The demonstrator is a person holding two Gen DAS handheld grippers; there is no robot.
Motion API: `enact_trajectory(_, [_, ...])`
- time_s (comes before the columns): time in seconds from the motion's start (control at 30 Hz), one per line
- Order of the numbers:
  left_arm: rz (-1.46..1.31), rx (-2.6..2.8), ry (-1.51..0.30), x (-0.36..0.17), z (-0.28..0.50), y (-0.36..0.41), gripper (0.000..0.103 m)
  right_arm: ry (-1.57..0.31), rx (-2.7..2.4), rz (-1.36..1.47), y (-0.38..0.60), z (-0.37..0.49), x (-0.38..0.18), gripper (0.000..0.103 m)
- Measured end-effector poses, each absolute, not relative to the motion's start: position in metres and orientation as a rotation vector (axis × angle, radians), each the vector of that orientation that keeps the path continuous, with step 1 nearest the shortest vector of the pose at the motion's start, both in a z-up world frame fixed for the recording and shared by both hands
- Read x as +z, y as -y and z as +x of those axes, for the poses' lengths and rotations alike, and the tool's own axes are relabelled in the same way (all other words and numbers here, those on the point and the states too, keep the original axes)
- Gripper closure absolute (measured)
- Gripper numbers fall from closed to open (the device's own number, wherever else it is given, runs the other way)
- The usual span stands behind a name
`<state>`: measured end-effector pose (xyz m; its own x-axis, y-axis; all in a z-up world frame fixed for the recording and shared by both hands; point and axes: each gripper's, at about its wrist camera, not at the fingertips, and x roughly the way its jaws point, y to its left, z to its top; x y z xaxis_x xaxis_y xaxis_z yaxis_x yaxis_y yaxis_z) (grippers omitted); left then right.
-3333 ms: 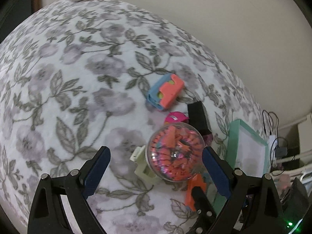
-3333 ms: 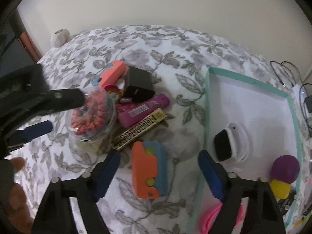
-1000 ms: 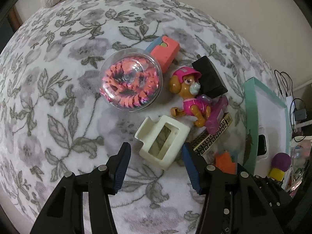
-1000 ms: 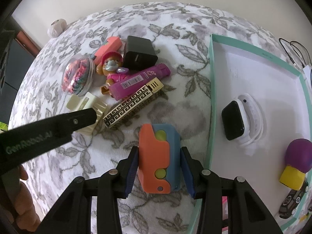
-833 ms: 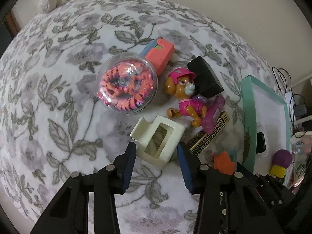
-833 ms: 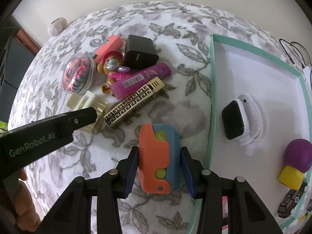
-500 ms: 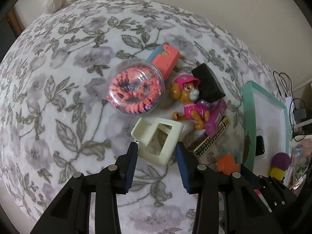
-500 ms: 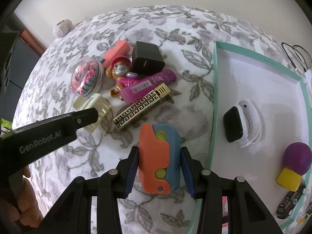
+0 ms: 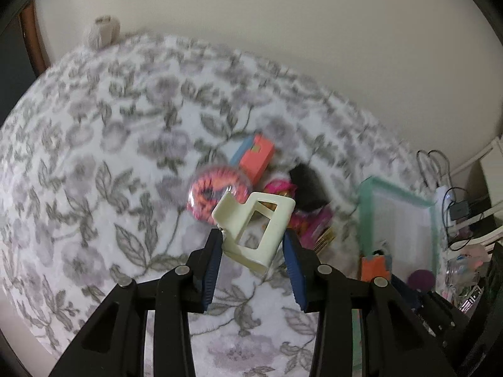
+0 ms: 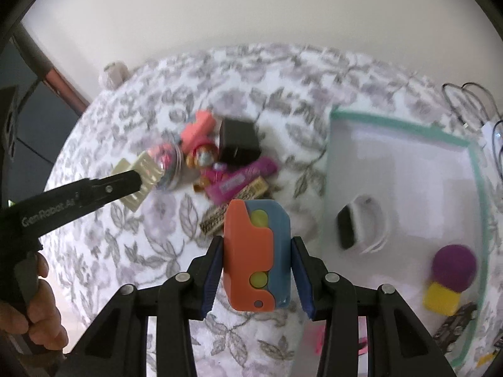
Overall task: Organize rigid objects
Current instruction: 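Carry the clip with the left tool while the right tool carries the fidget toy, both releasing into the tray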
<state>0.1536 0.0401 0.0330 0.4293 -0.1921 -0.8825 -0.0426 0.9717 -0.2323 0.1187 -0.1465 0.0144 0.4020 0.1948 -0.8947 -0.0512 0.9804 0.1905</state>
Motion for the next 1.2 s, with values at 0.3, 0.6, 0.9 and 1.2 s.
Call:
enact_trajectory(0.3, [-0.161,-0.188,-0.993,0.076,0.145,0.002,0.062,-1.034,-0.025,0.167,0.208,0.115,0.047,0.058])
enact_trajectory(0.6, [-0.055,-0.302,-0.975,0.078,0.141,0.071,0.062,-0.981,-0.165,0.175,0.269,0.11,0.059,0.058])
enact_trajectory(0.9, [0.019,-0.388,-1.019,0.047,0.147,0.135,0.062,-0.982,-0.234,0.21,0.308,0.114,0.039,0.058])
enact_trajectory(1.2, [0.043,-0.416,-1.053,0.009,0.158,0.168,0.062,-1.004,-0.265,0.247,0.331,0.124,0.005,0.058])
